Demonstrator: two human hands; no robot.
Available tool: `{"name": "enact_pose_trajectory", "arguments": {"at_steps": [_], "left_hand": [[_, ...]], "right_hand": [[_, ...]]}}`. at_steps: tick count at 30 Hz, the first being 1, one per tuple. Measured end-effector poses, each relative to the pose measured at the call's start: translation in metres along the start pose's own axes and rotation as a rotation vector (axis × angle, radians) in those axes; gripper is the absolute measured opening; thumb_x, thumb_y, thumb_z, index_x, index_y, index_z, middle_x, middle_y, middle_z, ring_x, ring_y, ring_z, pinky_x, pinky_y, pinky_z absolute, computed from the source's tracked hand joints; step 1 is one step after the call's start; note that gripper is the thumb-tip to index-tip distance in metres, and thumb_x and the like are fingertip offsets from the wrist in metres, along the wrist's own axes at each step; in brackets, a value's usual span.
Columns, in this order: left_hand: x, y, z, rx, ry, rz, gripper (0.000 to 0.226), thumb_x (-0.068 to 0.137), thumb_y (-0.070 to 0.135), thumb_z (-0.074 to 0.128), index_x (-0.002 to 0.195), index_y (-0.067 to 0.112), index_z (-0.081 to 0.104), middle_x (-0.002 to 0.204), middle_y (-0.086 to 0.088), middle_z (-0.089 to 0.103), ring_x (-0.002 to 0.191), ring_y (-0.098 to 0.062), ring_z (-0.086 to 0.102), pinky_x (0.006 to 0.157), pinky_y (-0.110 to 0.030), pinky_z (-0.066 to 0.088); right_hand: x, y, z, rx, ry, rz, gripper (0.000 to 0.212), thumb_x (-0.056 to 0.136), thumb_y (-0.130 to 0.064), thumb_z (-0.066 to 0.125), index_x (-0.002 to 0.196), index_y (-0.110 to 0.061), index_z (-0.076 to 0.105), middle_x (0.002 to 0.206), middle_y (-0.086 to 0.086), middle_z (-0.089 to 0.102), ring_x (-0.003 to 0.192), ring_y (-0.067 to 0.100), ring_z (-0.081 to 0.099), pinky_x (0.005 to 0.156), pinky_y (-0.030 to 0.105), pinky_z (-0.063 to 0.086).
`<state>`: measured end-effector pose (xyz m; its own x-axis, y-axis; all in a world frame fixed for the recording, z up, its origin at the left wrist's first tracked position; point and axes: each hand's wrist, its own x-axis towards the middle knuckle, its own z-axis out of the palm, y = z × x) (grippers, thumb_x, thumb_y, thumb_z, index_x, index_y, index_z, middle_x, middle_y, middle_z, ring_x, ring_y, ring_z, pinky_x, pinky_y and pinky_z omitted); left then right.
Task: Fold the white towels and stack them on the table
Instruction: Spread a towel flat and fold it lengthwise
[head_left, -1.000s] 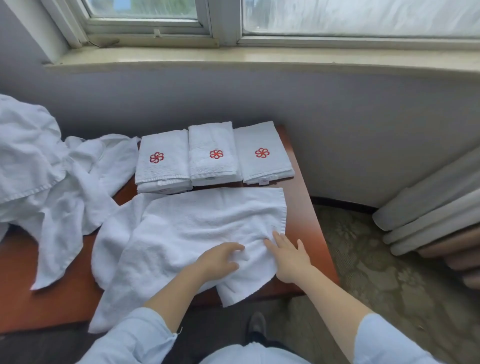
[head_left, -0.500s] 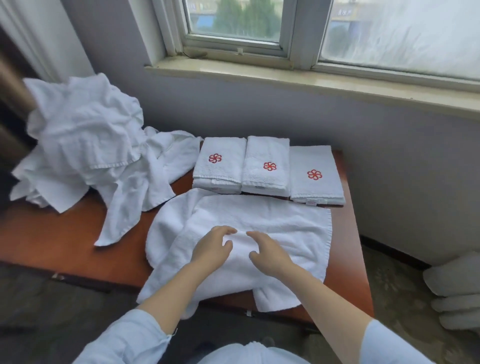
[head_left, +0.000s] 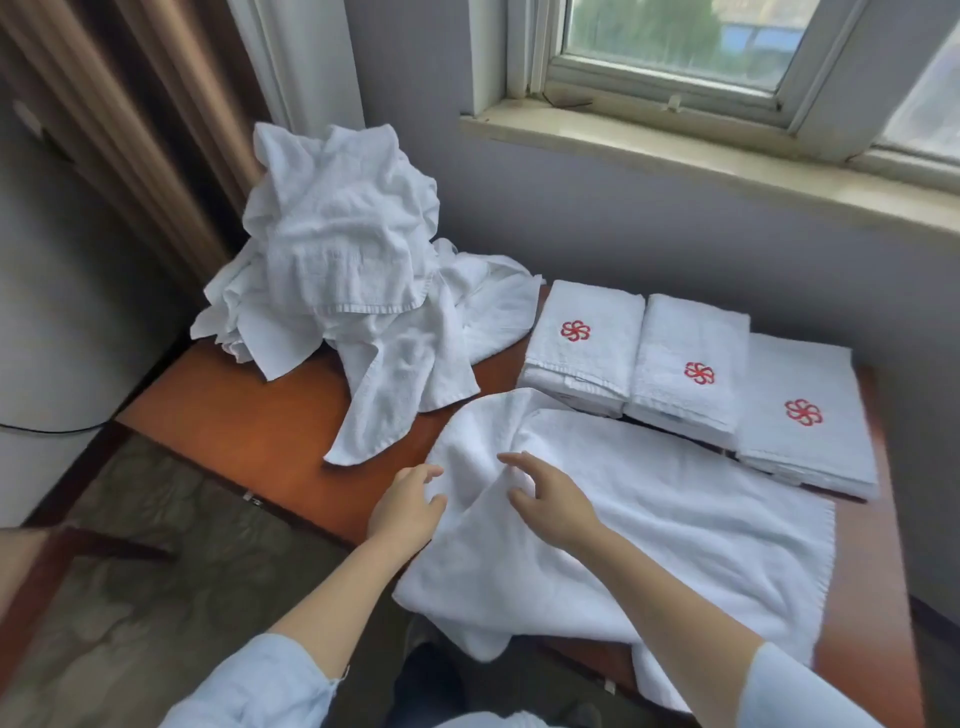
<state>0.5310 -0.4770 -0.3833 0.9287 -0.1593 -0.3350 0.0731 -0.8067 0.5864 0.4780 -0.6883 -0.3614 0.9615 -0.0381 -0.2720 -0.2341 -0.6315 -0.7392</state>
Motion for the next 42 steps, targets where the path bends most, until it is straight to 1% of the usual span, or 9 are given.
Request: {"name": "enact_pose_trajectory", "arguments": {"at_steps": [8, 13, 15, 21, 27, 33, 37, 39, 42], "left_hand": [[0.031, -0.029, 0.005, 0.124, -0.17, -0.064, 0.065, 0.093, 0.037, 0.061, 0.149, 0.025, 0.031, 0.144, 0.0, 0.044, 0.117, -0.022, 0.057, 0.086, -0.033, 0.051], [0.044, -0.032, 0.002, 0.117, -0.177, 0.003, 0.024, 0.096, 0.034, 0.055, 0.113, 0.017, 0.054, 0.111, 0.005, 0.057, 0.092, -0.015, 0.058, 0.076, -0.031, 0.052], [0.047, -0.027, -0.004, -0.006, -0.159, 0.086, 0.009, 0.098, 0.03, 0.052, 0.106, 0.026, 0.053, 0.107, 0.009, 0.051, 0.087, -0.01, 0.054, 0.07, -0.023, 0.046], [0.067, 0.022, -0.051, -0.297, -0.032, 0.348, 0.027, 0.1, 0.011, 0.051, 0.117, 0.026, 0.066, 0.105, 0.022, 0.05, 0.101, 0.001, 0.056, 0.086, -0.009, 0.041], [0.071, 0.071, -0.106, -0.408, 0.146, 0.591, 0.025, 0.092, 0.017, 0.065, 0.106, 0.038, 0.067, 0.107, 0.016, 0.061, 0.094, 0.002, 0.059, 0.076, -0.007, 0.043], [0.069, 0.078, -0.111, -0.512, -0.011, 0.355, 0.05, 0.085, 0.031, 0.076, 0.128, 0.032, 0.051, 0.114, 0.015, 0.058, 0.089, -0.005, 0.062, 0.072, -0.014, 0.048], [0.074, 0.062, -0.107, -0.278, -0.042, 0.252, 0.013, 0.093, 0.034, 0.063, 0.101, 0.023, 0.063, 0.109, 0.009, 0.065, 0.096, -0.007, 0.065, 0.079, -0.028, 0.055], [0.074, 0.06, -0.106, -0.298, -0.044, 0.206, 0.016, 0.099, 0.033, 0.054, 0.097, 0.018, 0.059, 0.102, -0.001, 0.067, 0.095, -0.016, 0.065, 0.086, -0.038, 0.053], [0.073, 0.061, -0.11, -0.301, 0.04, 0.164, 0.017, 0.102, 0.035, 0.044, 0.086, 0.03, 0.045, 0.074, 0.002, 0.059, 0.066, -0.015, 0.057, 0.06, -0.033, 0.044]], "right_hand": [[0.021, 0.004, 0.039, -0.066, -0.147, 0.213, 0.043, 0.099, -0.025, 0.043, 0.141, -0.032, 0.047, 0.148, -0.014, 0.045, 0.139, 0.01, 0.038, 0.101, 0.027, 0.038], [0.03, 0.001, 0.044, -0.068, -0.134, 0.275, 0.045, 0.099, -0.03, 0.047, 0.144, -0.03, 0.045, 0.143, -0.009, 0.051, 0.128, 0.011, 0.049, 0.101, 0.029, 0.043], [0.037, -0.009, 0.043, -0.057, -0.069, 0.242, 0.054, 0.097, -0.035, 0.053, 0.148, -0.031, 0.038, 0.137, -0.008, 0.055, 0.119, 0.012, 0.056, 0.091, 0.029, 0.047], [0.066, -0.059, 0.02, 0.022, 0.186, -0.018, 0.078, 0.092, -0.033, 0.063, 0.154, -0.043, 0.017, 0.132, -0.021, 0.034, 0.103, 0.003, 0.057, 0.077, 0.027, 0.051], [0.09, -0.099, -0.025, 0.071, 0.318, -0.092, 0.013, 0.092, -0.033, 0.064, 0.104, -0.027, 0.063, 0.103, -0.011, 0.063, 0.076, 0.008, 0.065, 0.067, 0.031, 0.047], [0.095, -0.125, -0.049, 0.304, 0.387, -0.095, 0.004, 0.094, -0.024, 0.058, 0.091, -0.022, 0.056, 0.08, -0.008, 0.059, 0.059, 0.016, 0.067, 0.06, 0.036, 0.05], [0.094, -0.132, -0.06, 0.44, 0.436, -0.054, 0.01, 0.091, -0.021, 0.057, 0.093, -0.012, 0.059, 0.074, -0.004, 0.06, 0.056, 0.019, 0.068, 0.064, 0.045, 0.056], [0.093, -0.134, -0.064, 0.482, 0.422, -0.058, 0.014, 0.092, -0.023, 0.059, 0.094, -0.009, 0.06, 0.076, 0.0, 0.061, 0.057, 0.023, 0.069, 0.063, 0.047, 0.057], [0.097, -0.138, -0.065, 0.497, 0.421, -0.069, 0.015, 0.091, -0.024, 0.061, 0.094, -0.009, 0.06, 0.078, 0.001, 0.06, 0.056, 0.023, 0.069, 0.062, 0.046, 0.057]]}}
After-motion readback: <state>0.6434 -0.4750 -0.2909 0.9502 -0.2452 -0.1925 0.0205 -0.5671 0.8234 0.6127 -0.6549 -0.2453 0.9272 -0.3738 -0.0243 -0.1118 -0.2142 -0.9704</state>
